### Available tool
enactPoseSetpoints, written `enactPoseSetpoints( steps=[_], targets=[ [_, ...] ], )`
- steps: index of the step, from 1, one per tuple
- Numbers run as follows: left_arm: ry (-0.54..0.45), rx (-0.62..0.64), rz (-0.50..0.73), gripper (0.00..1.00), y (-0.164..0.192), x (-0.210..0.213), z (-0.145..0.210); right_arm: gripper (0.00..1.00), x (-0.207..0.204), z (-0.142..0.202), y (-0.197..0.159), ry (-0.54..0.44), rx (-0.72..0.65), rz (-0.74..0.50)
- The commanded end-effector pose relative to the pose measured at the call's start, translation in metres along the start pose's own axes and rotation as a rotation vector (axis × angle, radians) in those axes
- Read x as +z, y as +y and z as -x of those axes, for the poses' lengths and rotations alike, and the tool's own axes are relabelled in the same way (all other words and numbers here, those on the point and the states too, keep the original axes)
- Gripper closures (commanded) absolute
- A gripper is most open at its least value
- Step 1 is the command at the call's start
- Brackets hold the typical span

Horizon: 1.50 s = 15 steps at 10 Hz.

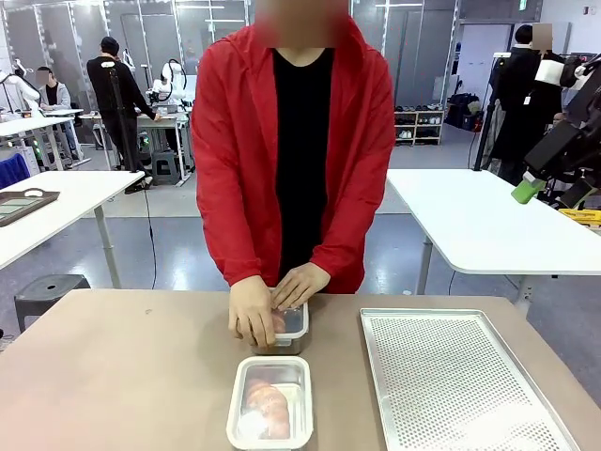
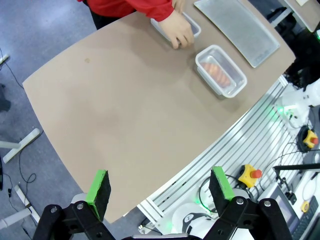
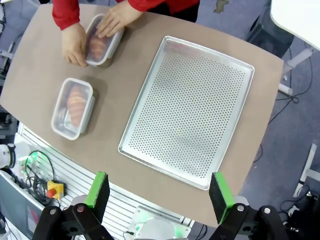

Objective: Place the bread into the airtight container.
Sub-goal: Pick up a Butter Roll and place it into an empty Airtight Container.

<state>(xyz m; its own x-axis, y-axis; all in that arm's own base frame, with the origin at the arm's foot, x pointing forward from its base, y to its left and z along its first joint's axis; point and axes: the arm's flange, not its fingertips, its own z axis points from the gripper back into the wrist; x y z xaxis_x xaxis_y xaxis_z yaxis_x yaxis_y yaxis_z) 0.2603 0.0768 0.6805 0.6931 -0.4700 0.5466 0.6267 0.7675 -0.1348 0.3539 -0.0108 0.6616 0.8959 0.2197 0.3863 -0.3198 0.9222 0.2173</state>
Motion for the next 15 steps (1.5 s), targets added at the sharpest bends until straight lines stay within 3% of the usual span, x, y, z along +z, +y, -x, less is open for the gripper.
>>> enactPoseSetpoints(
  steps=[1,15],
  targets=[
    [-0.004,-0.016,0.009,0.00,-0.0005,0.0010,-0.0004,0.00,0.0009,-0.0016,-0.0007,0.003,0.001,0.005],
    [-0.004,-0.016,0.009,0.00,-0.0005,0.0010,-0.0004,0.00,0.0009,-0.0016,-0.0007,0.003,0.001,0.005]
  ],
)
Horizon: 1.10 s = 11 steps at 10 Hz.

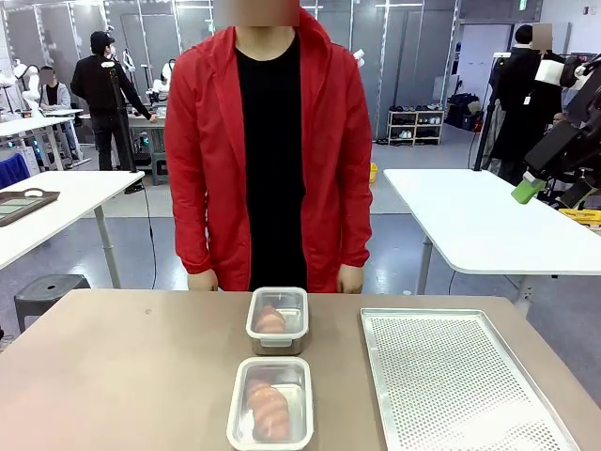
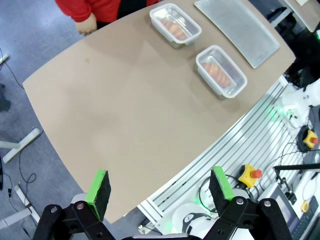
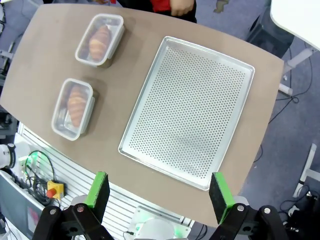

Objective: Place the bread into the airtight container.
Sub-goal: Pick up a Butter Roll and place it into an empty Airtight Container.

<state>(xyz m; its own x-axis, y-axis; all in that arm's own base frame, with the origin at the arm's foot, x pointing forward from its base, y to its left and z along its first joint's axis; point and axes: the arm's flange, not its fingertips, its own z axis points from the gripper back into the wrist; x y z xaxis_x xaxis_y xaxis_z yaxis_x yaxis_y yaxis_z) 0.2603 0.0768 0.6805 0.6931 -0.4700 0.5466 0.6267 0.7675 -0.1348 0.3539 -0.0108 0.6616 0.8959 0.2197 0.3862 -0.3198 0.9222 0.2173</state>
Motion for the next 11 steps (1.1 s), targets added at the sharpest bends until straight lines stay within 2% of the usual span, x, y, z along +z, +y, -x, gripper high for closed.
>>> enactPoseSetpoints(
  steps=[1,11],
  targets=[
    [-0.004,-0.016,0.009,0.00,-0.0005,0.0010,-0.0004,0.00,0.0009,-0.0016,-0.0007,0.003,0.001,0.005],
    [-0.004,-0.016,0.009,0.00,-0.0005,0.0010,-0.0004,0.00,0.0009,-0.0016,-0.0007,0.003,0.001,0.005]
  ],
)
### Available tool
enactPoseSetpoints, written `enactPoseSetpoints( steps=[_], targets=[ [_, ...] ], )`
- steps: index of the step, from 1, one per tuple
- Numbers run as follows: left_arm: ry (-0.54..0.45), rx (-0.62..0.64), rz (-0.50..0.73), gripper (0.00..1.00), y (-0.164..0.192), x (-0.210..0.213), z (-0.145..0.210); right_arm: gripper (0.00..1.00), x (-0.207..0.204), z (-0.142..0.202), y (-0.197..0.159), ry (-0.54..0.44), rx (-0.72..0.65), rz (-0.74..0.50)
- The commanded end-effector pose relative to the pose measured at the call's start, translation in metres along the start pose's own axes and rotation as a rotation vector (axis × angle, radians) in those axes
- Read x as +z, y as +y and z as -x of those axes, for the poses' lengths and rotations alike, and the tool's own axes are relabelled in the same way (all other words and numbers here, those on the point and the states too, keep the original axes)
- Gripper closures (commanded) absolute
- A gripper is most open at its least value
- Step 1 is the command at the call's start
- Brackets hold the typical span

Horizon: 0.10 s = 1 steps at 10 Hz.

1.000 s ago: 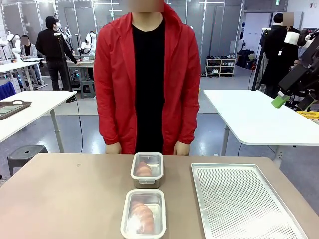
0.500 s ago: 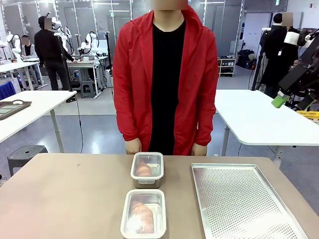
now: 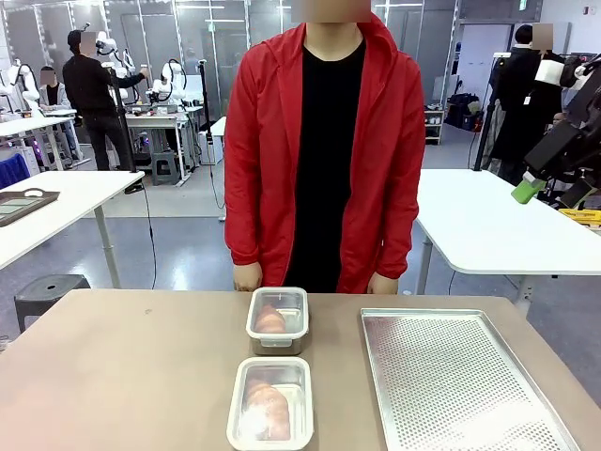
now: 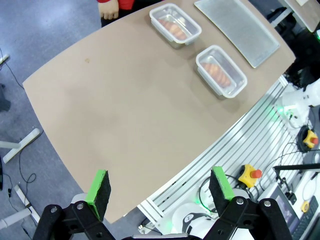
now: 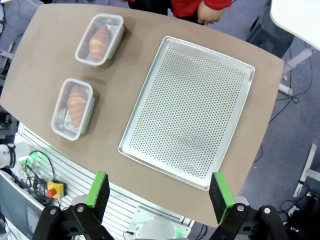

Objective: Place the bread into the airtight container.
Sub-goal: Pick up a Butter Roll and place it into an empty Airtight Container.

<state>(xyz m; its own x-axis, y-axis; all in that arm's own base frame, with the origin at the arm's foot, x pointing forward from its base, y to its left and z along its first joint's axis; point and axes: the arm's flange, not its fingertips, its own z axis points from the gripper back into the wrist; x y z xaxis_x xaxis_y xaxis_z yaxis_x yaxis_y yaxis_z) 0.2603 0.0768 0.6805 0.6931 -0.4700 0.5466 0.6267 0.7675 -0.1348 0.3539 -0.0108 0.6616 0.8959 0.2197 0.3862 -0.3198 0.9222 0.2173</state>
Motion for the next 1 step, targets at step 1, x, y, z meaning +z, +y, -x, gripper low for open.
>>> enactPoseSetpoints(
  steps=[1],
  targets=[
    [-0.004,-0.016,0.009,0.00,-0.0005,0.0010,-0.0004,0.00,0.0009,-0.0016,-0.0007,0.003,0.001,0.005]
  ],
)
